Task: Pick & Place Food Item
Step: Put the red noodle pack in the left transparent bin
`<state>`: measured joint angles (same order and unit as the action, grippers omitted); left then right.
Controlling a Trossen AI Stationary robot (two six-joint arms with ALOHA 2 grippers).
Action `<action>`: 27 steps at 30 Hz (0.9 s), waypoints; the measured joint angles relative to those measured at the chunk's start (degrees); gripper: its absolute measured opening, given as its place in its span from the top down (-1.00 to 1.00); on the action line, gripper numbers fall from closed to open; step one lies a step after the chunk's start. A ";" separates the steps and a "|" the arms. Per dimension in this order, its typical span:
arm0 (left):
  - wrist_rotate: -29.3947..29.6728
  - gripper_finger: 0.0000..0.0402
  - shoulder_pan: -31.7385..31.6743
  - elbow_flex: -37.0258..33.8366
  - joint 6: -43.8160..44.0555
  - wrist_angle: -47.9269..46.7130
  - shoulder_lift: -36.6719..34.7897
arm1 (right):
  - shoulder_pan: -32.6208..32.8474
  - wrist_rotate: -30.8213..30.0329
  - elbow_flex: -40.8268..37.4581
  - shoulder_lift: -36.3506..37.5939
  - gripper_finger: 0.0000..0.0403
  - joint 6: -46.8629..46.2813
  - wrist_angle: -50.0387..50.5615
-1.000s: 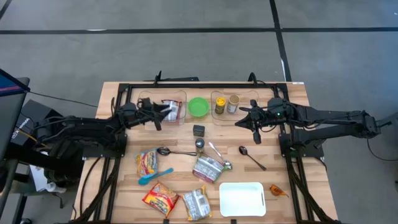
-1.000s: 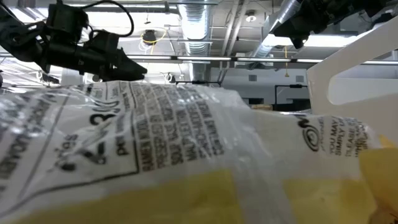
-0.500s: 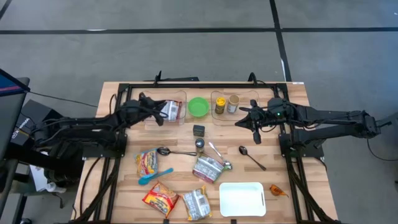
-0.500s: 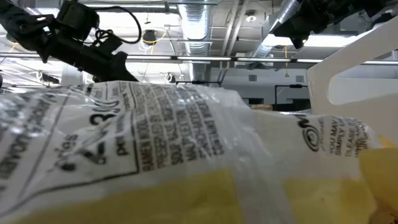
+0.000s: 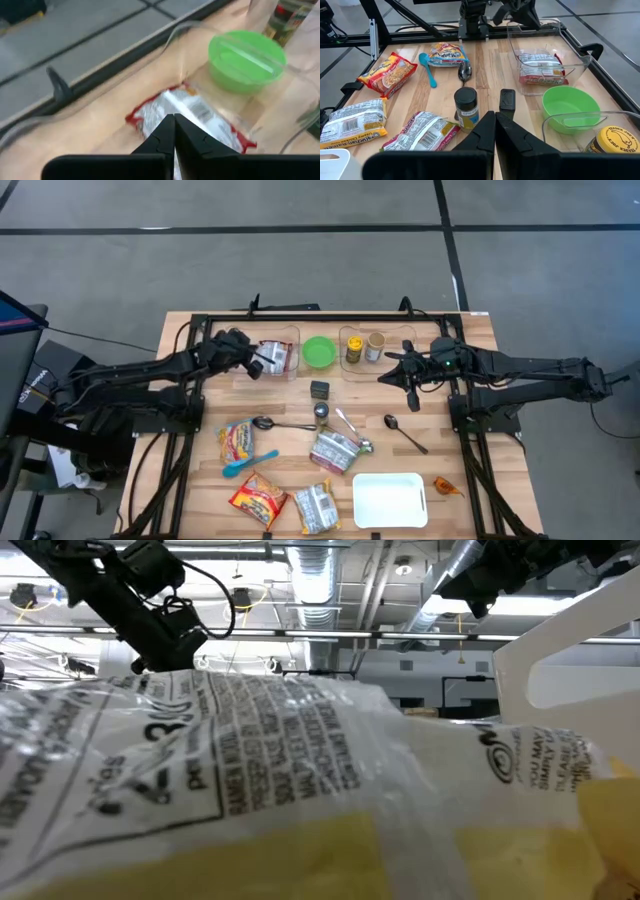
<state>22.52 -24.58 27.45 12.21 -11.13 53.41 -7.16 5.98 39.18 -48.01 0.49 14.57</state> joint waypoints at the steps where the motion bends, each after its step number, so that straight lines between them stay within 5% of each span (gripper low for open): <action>1: -0.02 1.00 -0.08 0.36 0.32 -1.34 0.00 | 0.02 0.00 0.00 0.00 0.97 0.00 0.00; 10: -4.11 1.00 -3.27 4.22 0.20 -11.16 4.10 | -0.02 -0.02 0.00 0.00 0.97 0.04 -0.02; 27: -8.46 1.00 -10.00 10.48 -5.47 -11.98 22.77 | -0.05 -0.02 0.00 0.02 0.97 0.06 0.00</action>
<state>14.06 -34.58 37.93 6.74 -23.10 76.18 -7.20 5.96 39.18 -47.99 0.55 14.57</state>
